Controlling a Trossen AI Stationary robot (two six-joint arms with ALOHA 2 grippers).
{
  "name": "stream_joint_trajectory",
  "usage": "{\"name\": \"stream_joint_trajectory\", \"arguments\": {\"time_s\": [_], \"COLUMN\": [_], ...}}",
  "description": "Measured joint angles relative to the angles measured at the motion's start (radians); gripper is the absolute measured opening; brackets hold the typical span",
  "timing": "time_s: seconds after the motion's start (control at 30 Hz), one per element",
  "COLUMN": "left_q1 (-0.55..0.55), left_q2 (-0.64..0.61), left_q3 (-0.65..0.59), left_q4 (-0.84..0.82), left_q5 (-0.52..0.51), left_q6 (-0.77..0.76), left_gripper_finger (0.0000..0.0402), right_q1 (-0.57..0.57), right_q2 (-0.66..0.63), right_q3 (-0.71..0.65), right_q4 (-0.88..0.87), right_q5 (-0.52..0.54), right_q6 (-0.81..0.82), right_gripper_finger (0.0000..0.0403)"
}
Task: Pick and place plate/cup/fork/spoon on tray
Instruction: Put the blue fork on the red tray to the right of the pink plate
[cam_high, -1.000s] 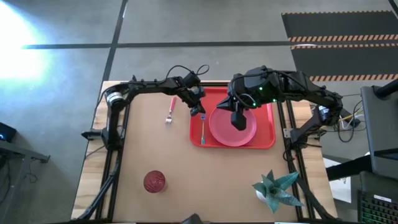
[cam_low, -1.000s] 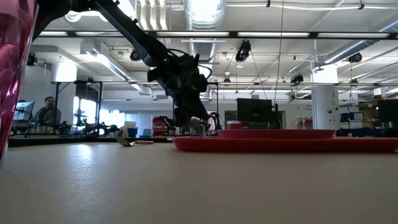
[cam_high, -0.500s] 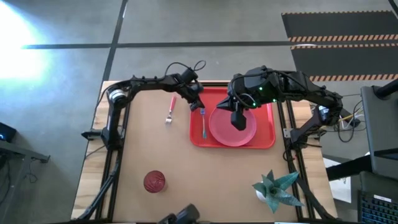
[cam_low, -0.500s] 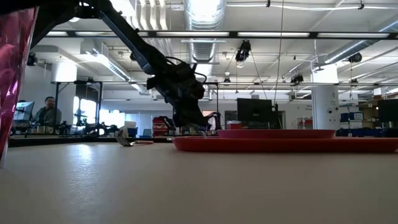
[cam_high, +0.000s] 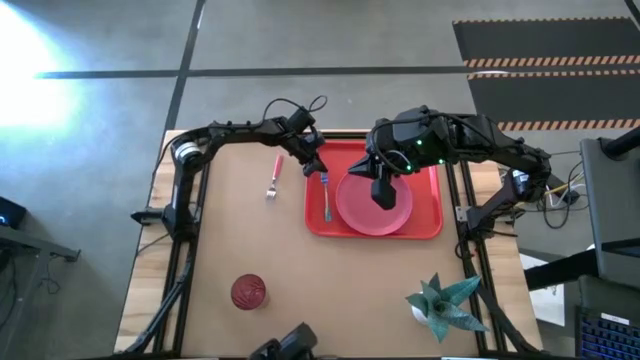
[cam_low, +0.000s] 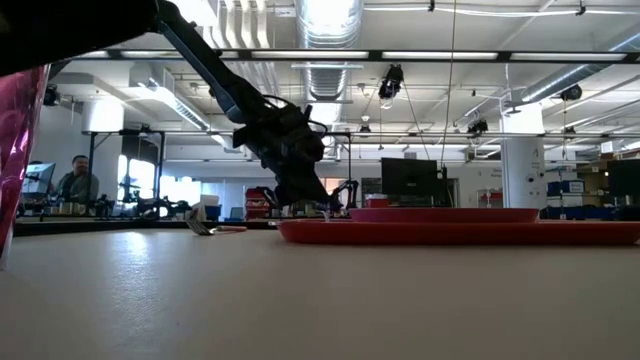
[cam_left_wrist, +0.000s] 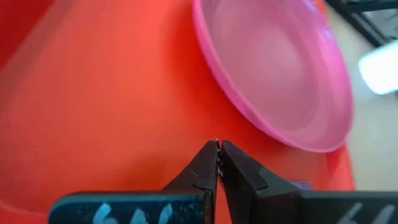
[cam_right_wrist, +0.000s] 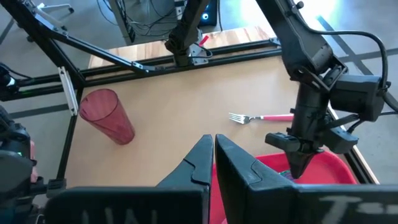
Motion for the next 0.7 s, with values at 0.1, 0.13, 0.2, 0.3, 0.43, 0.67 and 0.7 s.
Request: {"name": "stream_joint_trajectory", "arguments": {"time_s": [0.1, 0.13, 0.2, 0.3, 0.43, 0.67, 0.7], "left_q1": [0.000, 0.000, 0.000, 0.000, -0.001, -0.005, -0.005], "left_q2": [0.000, 0.000, 0.000, 0.000, 0.000, -0.003, -0.003], "left_q3": [-0.004, -0.005, -0.008, -0.016, -0.018, -0.017, -0.017], "left_q4": [0.000, 0.000, 0.000, 0.000, -0.003, 0.027, 0.027], "left_q5": [0.002, 0.002, 0.002, 0.002, 0.003, 0.007, 0.007], "left_q6": [0.015, 0.015, 0.015, 0.015, 0.015, 0.015, 0.016], "left_gripper_finger": [0.0000, 0.0000, 0.0000, 0.0000, 0.0000, 0.0002, 0.0006], "right_q1": [0.000, 0.000, 0.000, 0.000, 0.000, 0.000, 0.000], "right_q2": [0.000, 0.000, 0.000, 0.000, 0.000, 0.000, 0.000], "right_q3": [0.000, 0.000, 0.000, 0.000, 0.000, 0.000, 0.000], "right_q4": [0.000, 0.000, 0.000, 0.000, 0.000, 0.000, 0.000], "right_q5": [0.000, 0.000, 0.000, 0.000, 0.000, 0.000, 0.000], "right_q6": [0.000, 0.000, 0.000, 0.000, 0.000, -0.001, -0.001], "right_gripper_finger": [0.0009, 0.0009, 0.0009, 0.0009, 0.0009, 0.0009, 0.0009]}}
